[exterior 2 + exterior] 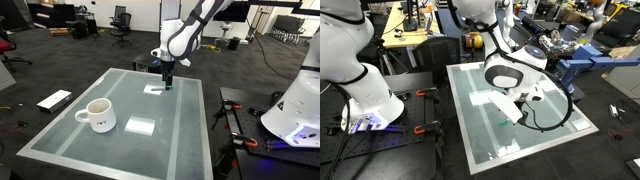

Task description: Pick up the pen and put it in the mug cup

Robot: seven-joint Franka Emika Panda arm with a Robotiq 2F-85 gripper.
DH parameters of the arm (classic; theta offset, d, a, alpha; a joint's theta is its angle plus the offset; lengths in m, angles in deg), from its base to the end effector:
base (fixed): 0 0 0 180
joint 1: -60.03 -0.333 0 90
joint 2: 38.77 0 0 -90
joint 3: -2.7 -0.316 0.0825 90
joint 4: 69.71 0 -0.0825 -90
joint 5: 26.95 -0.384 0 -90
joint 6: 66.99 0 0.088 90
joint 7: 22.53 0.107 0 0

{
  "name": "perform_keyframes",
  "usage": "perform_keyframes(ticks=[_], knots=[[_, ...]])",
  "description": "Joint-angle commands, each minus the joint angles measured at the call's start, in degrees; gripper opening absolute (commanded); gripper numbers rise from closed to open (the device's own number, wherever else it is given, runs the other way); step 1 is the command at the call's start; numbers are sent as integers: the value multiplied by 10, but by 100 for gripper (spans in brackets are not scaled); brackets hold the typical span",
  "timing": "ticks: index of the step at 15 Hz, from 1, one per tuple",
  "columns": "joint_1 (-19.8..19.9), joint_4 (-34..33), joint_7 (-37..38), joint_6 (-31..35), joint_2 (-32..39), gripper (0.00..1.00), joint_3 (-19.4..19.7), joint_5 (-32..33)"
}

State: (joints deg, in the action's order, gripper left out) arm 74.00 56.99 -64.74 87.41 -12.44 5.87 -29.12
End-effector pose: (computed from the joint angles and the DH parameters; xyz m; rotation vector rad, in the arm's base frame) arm 0.5273 -0.1648 0.1703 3.0572 0.6351 0.0279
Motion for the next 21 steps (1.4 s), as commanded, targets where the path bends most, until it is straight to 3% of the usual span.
perform_keyframes(ticks=[1,2,4,14,21], knots=[[9,-21,19,-6,18,100,-4,20],[9,-24,20,-6,22,99,-4,21],[9,-30,24,-9,27,74,-4,26],[7,-50,33,-15,42,1,-4,45],[12,-40,43,-22,13,4,-9,39]])
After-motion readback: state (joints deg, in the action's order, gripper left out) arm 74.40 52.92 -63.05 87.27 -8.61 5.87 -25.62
